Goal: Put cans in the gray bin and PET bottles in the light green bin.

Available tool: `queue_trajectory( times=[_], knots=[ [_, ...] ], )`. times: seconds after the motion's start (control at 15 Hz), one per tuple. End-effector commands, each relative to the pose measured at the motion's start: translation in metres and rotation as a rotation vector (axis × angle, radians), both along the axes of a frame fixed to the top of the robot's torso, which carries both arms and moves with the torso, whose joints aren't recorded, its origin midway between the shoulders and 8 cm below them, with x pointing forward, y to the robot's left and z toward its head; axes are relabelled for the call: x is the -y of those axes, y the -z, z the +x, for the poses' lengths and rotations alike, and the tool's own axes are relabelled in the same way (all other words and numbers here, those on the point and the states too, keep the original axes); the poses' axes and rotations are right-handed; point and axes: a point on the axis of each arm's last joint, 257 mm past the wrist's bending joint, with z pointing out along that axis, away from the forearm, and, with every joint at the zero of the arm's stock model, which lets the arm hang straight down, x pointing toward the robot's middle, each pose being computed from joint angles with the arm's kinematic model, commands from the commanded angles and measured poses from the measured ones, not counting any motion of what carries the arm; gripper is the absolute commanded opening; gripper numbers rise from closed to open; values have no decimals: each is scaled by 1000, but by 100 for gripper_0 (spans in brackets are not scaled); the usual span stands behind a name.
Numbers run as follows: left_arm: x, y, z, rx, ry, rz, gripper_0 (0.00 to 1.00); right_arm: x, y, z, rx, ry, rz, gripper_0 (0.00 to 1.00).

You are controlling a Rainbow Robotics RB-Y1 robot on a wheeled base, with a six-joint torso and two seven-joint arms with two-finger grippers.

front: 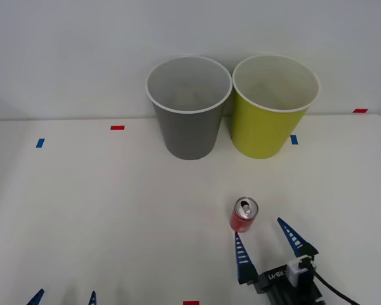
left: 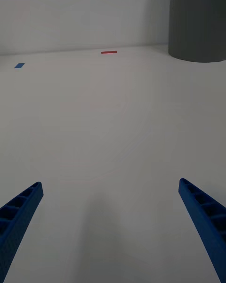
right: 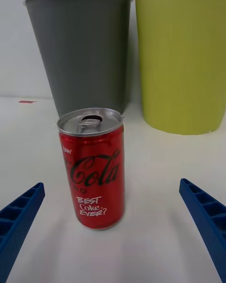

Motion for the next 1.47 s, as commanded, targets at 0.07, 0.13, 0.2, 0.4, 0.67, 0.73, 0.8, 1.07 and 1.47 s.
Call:
queue_trajectory(
  times=[0.07,0.13,0.2,0.4,0.67,0.73,0.8,1.07,1.47],
  knots=[
    [0,0,0,0,0,0,100,-9,-4,12,4,-13,-3,100],
    [0,0,0,0,0,0,100,-11,-6,16,3,-13,0,100],
    [0,0,0,0,0,0,100,-12,-5,18,0,-16,-8,100],
    [0,0,0,0,0,0,100,-16,-9,27,6,-20,-7,100],
    [0,0,0,0,0,0,100,-20,-16,42,6,-20,2,100],
    [0,0,0,0,0,0,100,-22,-16,47,-1,-18,3,100],
    [0,0,0,0,0,0,100,-22,-14,50,-13,-12,2,100],
    [0,0,0,0,0,0,100,-22,-17,57,-11,-7,-1,100],
    [0,0,0,0,0,0,100,-27,-20,58,-19,1,47,14]
  ],
)
